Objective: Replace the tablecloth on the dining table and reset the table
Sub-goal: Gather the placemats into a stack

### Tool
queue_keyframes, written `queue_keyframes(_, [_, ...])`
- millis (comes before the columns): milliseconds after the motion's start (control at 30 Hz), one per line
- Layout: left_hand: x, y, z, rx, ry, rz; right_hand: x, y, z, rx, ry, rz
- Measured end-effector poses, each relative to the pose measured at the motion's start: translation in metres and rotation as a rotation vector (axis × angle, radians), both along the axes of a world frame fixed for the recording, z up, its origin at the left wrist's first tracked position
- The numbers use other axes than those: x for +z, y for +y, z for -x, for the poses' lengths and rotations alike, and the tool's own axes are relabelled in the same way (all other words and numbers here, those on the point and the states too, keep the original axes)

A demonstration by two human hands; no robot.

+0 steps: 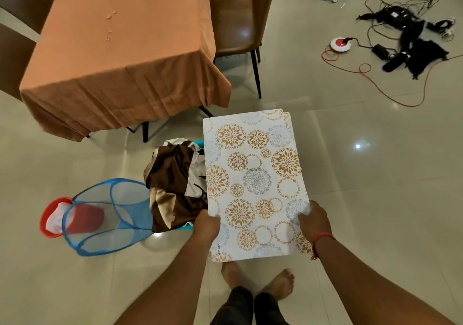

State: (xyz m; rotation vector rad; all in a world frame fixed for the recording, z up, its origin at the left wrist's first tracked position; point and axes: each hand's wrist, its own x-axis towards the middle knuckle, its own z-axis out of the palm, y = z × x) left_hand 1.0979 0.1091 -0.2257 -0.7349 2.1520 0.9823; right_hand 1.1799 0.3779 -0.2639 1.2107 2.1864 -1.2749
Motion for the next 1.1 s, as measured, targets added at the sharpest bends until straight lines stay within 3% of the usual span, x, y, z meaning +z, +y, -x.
queue_keyframes(200, [0.001, 0.006, -0.002, 0.015, -0.028, 0.030, -0.013, 0.005, -0.004, 0.035, -0.035, 0.040])
queue_keyframes(367, [-0.007, -0.004, 0.000, -0.094, 0.061, 0.152, 0.006, 0.003, -0.005, -0.045, 0.024, 0.054])
queue_keyframes(567, [-0.005, -0.016, -0.007, -0.044, 0.157, 0.201, 0.004, -0.010, 0.010, -0.073, 0.113, 0.037])
queue_keyframes(800, [-0.018, -0.032, -0.003, -0.021, -0.008, 0.146, -0.004, -0.019, 0.017, -0.066, 0.014, 0.041])
queue_keyframes(1100, [-0.021, -0.027, 0.014, 0.095, -0.010, 0.082, -0.011, -0.021, 0.016, -0.063, 0.000, -0.046])
